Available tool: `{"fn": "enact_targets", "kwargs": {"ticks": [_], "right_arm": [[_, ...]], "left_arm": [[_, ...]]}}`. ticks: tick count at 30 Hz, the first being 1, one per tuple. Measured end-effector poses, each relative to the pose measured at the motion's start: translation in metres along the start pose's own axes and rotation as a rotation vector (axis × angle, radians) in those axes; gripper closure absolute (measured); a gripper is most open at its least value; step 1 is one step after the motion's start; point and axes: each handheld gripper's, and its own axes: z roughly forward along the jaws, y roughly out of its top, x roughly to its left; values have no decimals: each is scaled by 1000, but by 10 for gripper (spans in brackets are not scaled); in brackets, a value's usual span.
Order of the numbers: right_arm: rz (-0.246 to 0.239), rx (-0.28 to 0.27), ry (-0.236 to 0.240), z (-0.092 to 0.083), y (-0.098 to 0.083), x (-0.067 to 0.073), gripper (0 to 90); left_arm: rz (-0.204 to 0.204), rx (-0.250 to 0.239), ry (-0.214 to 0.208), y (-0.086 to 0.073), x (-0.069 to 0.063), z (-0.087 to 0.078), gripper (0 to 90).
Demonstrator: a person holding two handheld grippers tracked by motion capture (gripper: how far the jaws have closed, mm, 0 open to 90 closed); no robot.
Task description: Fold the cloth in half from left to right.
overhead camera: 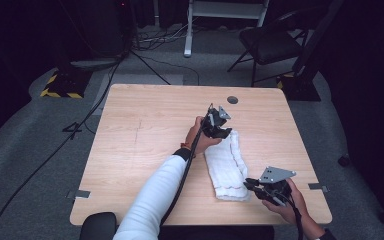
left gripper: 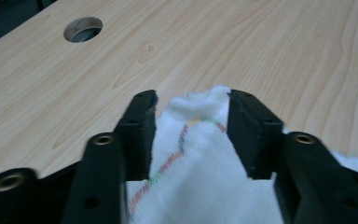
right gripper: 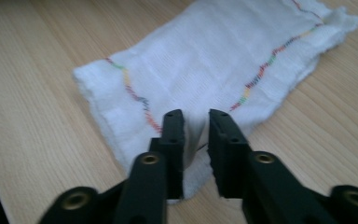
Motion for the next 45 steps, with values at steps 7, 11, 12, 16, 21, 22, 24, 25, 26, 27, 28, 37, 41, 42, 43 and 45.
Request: {"fn": "enact_targets", "kwargs": {"ticks": [7,11,12,16,21,22,24,25,26,27,28,37,41,42,43,45], "right_arm": [[57,-9,-33,-10,-11,-11,602],[87,-33,-48,-14,-13,-18,537],[93,-34,-41,-12,-13,-20,531],[62,-11,-45,-4,-14,-21,508],[44,43,-35,10,-20,-26,493],[39,53,-26,11,-22,-27,488],[37,73,-7,14,-24,-26,479],[35,78,2,14,-25,-25,480],[28,84,8,16,-25,-23,481],[22,85,6,17,-26,-21,485],[23,85,12,17,-25,-19,486],[-9,92,75,20,-19,0,481],[-18,82,80,20,-16,0,435],[-9,70,70,18,-15,-3,431],[8,53,64,17,-14,-7,425],[42,14,37,13,-9,-20,426]], "left_arm": [[73,8,-80,-27,-27,-43,296],[106,38,-126,-47,-46,-54,268],[125,54,-149,-56,-55,-55,264],[157,93,-195,-72,-74,-58,263],[208,134,-234,-88,-97,-56,252],[218,144,-233,-90,-100,-54,251],[213,147,-236,-93,-100,-53,256],[209,151,-243,-93,-98,-53,258],[202,158,-251,-94,-97,-54,260],[194,163,-257,-96,-96,-55,263],[193,161,-260,-97,-96,-56,266],[197,178,-275,-112,-94,-75,278],[218,167,-246,-118,-90,-87,276],[205,158,-248,-118,-87,-90,276],[190,148,-238,-117,-83,-92,270],[165,139,-205,-113,-73,-94,239]]}}
